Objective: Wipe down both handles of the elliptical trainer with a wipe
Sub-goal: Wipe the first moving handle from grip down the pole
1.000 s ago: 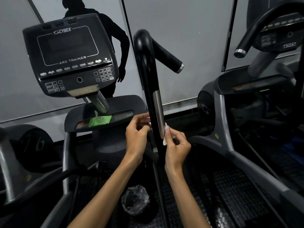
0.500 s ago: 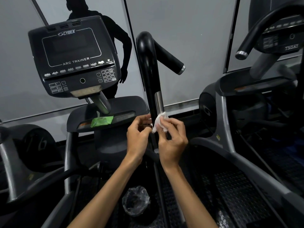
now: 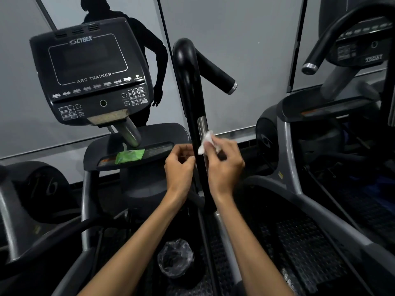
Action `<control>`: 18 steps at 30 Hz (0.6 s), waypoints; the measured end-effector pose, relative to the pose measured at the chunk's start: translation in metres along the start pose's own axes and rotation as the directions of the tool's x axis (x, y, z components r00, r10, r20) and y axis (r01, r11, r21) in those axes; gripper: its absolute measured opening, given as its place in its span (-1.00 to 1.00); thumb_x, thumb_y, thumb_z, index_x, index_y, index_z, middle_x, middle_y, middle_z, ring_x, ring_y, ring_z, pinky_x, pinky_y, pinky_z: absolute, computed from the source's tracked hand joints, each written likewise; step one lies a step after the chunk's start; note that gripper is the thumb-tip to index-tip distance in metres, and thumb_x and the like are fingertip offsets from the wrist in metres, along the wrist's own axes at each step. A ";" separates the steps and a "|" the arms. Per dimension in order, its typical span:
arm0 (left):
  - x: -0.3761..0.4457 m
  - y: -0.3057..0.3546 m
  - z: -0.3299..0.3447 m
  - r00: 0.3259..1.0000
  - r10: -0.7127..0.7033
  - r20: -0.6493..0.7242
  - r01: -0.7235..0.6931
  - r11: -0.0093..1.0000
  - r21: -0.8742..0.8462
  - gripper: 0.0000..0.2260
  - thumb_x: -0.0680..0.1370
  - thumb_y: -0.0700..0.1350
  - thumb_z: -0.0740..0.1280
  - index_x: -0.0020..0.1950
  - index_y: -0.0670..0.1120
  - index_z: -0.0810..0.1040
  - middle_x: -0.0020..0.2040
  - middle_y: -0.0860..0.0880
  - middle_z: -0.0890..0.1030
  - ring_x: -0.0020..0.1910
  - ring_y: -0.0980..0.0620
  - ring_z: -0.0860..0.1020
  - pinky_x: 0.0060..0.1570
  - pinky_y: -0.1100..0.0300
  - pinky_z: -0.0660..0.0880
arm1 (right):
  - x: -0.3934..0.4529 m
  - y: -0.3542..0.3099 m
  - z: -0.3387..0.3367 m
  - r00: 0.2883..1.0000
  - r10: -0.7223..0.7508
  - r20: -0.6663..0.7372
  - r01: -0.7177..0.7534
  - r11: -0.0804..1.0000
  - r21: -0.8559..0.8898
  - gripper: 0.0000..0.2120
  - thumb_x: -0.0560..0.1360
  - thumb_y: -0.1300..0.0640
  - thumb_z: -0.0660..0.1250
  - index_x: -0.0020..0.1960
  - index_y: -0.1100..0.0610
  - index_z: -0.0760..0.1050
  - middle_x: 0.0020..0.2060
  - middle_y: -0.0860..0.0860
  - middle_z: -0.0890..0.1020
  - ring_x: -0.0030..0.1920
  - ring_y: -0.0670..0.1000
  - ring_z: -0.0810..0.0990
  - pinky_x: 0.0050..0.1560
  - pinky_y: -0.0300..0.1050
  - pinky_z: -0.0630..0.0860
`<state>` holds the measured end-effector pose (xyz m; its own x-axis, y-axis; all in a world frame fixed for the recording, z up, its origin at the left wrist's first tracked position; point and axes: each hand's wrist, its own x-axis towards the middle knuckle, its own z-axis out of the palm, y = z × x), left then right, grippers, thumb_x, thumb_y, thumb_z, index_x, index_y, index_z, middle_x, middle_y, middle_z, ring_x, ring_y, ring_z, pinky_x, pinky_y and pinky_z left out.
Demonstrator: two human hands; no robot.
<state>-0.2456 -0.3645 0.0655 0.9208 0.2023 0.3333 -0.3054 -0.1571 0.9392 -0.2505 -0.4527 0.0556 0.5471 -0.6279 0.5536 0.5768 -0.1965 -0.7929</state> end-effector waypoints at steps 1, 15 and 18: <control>0.002 0.000 0.002 1.000 -0.004 -0.010 0.004 1.000 -0.005 -0.74 0.43 -0.34 0.29 -0.13 0.03 0.58 -0.27 0.18 0.62 -0.25 0.20 0.54 -0.10 0.17 0.49 | 0.011 -0.007 0.004 0.999 0.027 0.021 -0.028 0.999 0.022 -0.83 0.46 0.22 0.54 0.04 0.16 0.71 -0.12 -0.06 0.64 -0.13 -0.13 0.61 -0.09 -0.26 0.53; 0.004 0.013 0.005 0.997 -0.036 -0.065 0.032 0.998 -0.055 -0.85 0.65 -0.08 0.27 -0.04 -0.03 0.62 -0.13 -0.02 0.69 -0.10 0.00 0.64 0.05 -0.08 0.58 | 0.009 -0.021 0.022 0.978 -0.199 0.060 0.207 0.959 -0.192 -0.83 0.53 0.14 0.49 0.11 0.13 0.64 0.03 0.04 0.58 0.04 0.04 0.55 0.00 -0.20 0.52; 0.003 0.020 -0.001 0.995 -0.003 -0.099 -0.003 0.998 -0.066 -0.84 0.62 -0.09 0.25 -0.03 0.02 0.63 -0.11 0.03 0.68 -0.05 0.01 0.64 0.11 -0.13 0.58 | -0.009 -0.009 0.010 0.968 -0.233 0.092 0.248 0.939 -0.239 -0.80 0.50 0.16 0.52 0.11 0.15 0.64 0.04 0.07 0.58 0.04 0.02 0.56 -0.01 -0.18 0.56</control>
<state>-0.2494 -0.3665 0.0851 0.8933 0.2974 0.3369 -0.3239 -0.0937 0.9414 -0.2545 -0.4380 0.0605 0.4513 -0.4928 0.7440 0.5324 -0.5203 -0.6677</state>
